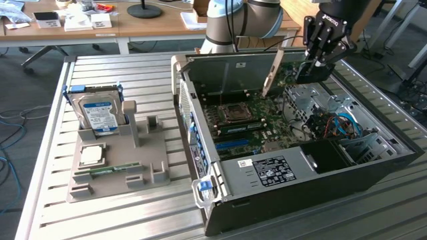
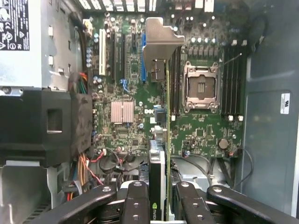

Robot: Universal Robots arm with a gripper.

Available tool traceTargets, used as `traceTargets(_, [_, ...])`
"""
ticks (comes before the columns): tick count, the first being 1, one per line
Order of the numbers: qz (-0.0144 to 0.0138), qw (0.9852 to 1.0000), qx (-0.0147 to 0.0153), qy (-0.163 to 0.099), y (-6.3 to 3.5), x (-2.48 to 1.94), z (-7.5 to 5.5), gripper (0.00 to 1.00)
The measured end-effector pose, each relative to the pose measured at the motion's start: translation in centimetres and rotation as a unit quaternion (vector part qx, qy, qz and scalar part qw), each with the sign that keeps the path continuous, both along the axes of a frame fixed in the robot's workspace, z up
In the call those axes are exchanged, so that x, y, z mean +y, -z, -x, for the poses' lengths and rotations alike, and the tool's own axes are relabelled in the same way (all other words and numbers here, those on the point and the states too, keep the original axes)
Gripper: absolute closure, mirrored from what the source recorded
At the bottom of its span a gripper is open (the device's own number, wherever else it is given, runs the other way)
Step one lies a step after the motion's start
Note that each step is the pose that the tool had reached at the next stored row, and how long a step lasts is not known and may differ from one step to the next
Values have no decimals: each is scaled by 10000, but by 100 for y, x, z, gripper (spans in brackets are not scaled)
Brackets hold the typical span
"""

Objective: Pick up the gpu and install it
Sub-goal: 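Insert the gpu into the slot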

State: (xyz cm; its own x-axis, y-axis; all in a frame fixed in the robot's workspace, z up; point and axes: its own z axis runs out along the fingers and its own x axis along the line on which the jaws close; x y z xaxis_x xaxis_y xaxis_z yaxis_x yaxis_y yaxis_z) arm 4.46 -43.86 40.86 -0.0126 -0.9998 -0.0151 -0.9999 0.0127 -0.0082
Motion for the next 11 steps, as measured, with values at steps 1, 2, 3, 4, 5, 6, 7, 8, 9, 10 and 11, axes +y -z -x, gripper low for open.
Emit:
traceTargets(1, [0, 10000, -41, -1, 7, 0, 11, 73])
traceTargets(2, [0, 10000, -66, -1, 14, 0, 17, 73])
traceTargets(3, [1, 10000, -69, 0, 19, 0, 17, 73])
traceTargets(4, [1, 10000, -69, 21, 22, 0, 17, 73])
traceTargets(5, [2, 10000, -69, 68, 25, 0, 17, 73])
traceTargets(6, [2, 9999, -69, 125, 29, 0, 17, 73])
traceTargets(7, [2, 9998, -69, 185, 32, 0, 18, 73])
traceTargets(8, [2, 9997, -69, 232, 32, 0, 18, 73])
traceTargets(9, [3, 9997, -69, 236, 32, 0, 19, 73])
traceTargets(10, [3, 9997, -69, 236, 33, 0, 19, 73])
traceTargets(11, [2, 9997, -69, 237, 33, 0, 19, 73])
